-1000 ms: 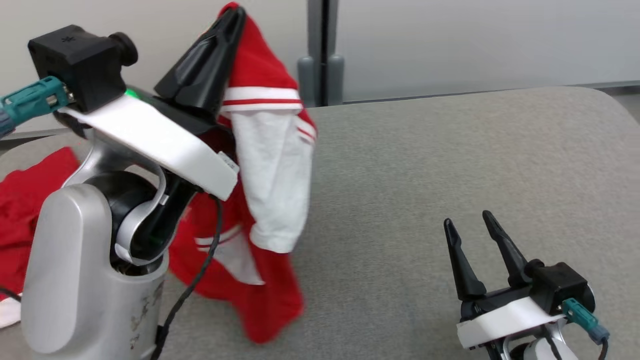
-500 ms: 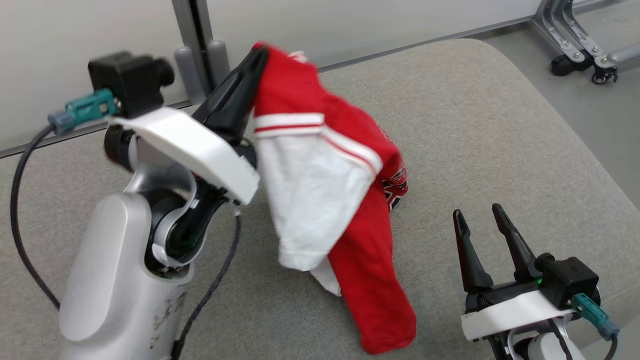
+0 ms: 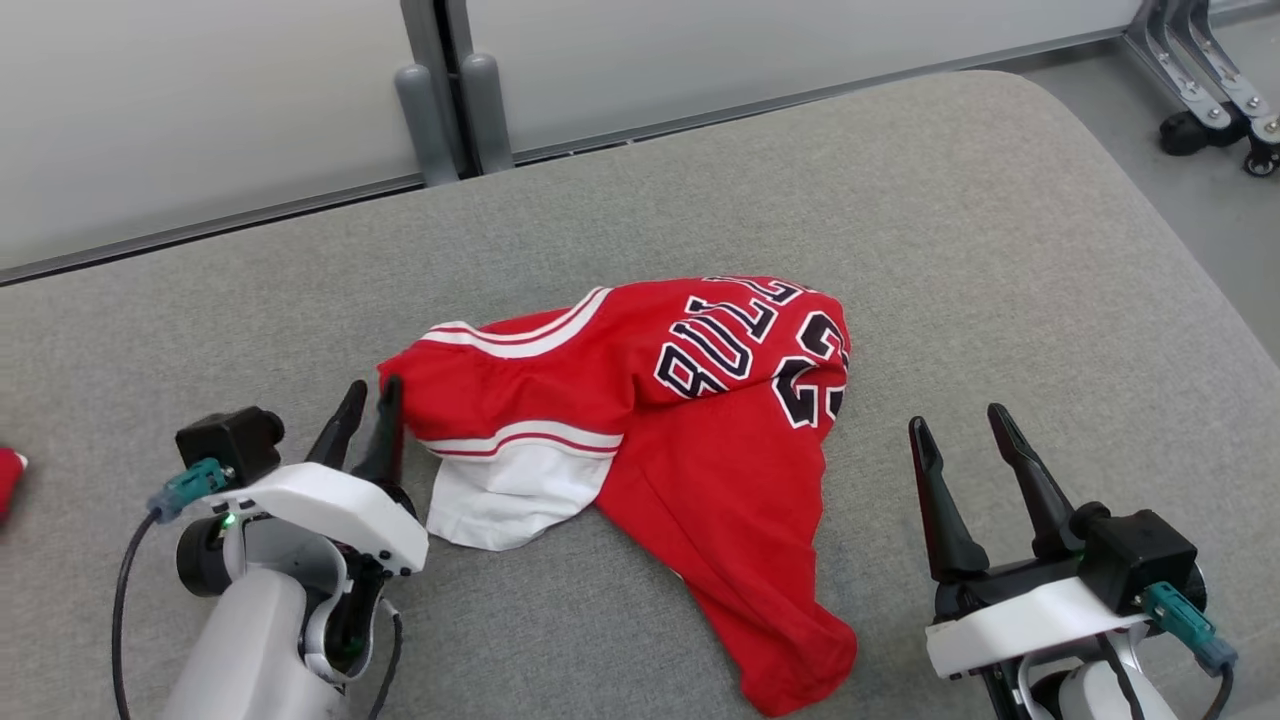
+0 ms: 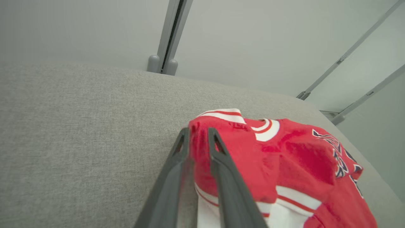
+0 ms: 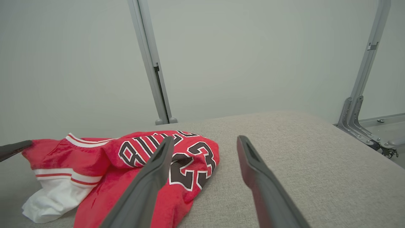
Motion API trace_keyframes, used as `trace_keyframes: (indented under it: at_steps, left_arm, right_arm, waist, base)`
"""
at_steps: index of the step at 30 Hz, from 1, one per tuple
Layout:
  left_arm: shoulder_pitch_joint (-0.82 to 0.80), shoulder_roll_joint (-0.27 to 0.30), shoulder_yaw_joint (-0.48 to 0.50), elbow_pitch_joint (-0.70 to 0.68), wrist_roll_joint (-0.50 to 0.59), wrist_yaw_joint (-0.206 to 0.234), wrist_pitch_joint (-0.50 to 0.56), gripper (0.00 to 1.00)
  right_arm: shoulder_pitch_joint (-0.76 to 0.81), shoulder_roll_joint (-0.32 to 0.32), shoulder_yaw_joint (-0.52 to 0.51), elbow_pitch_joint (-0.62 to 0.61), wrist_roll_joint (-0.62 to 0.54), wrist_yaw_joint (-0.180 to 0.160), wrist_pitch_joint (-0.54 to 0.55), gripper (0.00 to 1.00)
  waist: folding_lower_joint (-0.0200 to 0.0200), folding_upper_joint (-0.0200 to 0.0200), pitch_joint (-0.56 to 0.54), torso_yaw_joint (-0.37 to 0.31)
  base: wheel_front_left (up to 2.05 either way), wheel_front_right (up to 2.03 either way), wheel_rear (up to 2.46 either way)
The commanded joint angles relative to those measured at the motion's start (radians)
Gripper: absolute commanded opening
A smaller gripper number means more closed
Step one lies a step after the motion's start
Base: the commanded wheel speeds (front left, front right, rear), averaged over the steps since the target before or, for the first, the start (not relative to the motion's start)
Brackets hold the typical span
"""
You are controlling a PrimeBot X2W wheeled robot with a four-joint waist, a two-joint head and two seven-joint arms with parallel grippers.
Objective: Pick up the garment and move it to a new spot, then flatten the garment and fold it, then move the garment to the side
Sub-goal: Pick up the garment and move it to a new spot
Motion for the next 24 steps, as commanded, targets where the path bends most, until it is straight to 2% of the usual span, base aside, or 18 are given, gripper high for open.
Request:
trace_keyframes:
  at_steps: [1, 4, 6, 9, 16, 24]
  left_arm:
    - [0.013, 0.001, -0.008, 0.013, 0.019, -0.012, -0.051, 1.0]
    - [0.051, -0.013, 0.009, 0.005, 0.025, -0.014, -0.184, 1.0]
    - [0.096, -0.021, 0.013, -0.03, 0.049, -0.015, -0.224, 1.0]
    - [0.157, -0.025, 0.019, -0.072, 0.079, -0.014, -0.235, 1.0]
    - [0.391, -0.044, 0.117, -0.282, 0.241, -0.001, -0.237, 1.0]
    - [0.545, -0.053, 0.18, -0.338, 0.335, -0.02, -0.238, 1.0]
  right_arm:
    - [-0.001, -0.01, -0.005, 0.001, -0.01, 0.0, -0.005, 1.0]
    - [0.014, -0.026, -0.008, -0.007, -0.027, 0.0, -0.005, 1.0]
    - [0.025, -0.037, -0.02, -0.019, -0.037, 0.0, -0.005, 1.0]
    - [0.042, -0.049, -0.038, -0.031, -0.047, 0.0, -0.005, 1.0]
    - [0.111, -0.106, -0.073, -0.041, -0.102, 0.0, -0.005, 1.0]
    - [0.173, -0.098, -0.132, -0.019, -0.121, 0.0, -0.005, 1.0]
  waist:
    - [-0.0001, 0.0, -0.022, 0.024]
    - [-0.0001, 0.0, -0.053, 0.045]
    - [-0.0001, 0.0, -0.072, 0.064]
    - [-0.0001, 0.0, -0.092, 0.087]
    - [-0.0001, 0.0, -0.152, 0.173]
    - [-0.0001, 0.0, -0.199, 0.242]
  base:
    - [0.0, 0.0, 0.0]
    - [0.0, 0.0, 0.0]
    - [0.0, 0.0, 0.0]
    - [0.0, 0.0, 0.0]
    - [0.0, 0.0, 0.0]
    - [0.0, 0.0, 0.0]
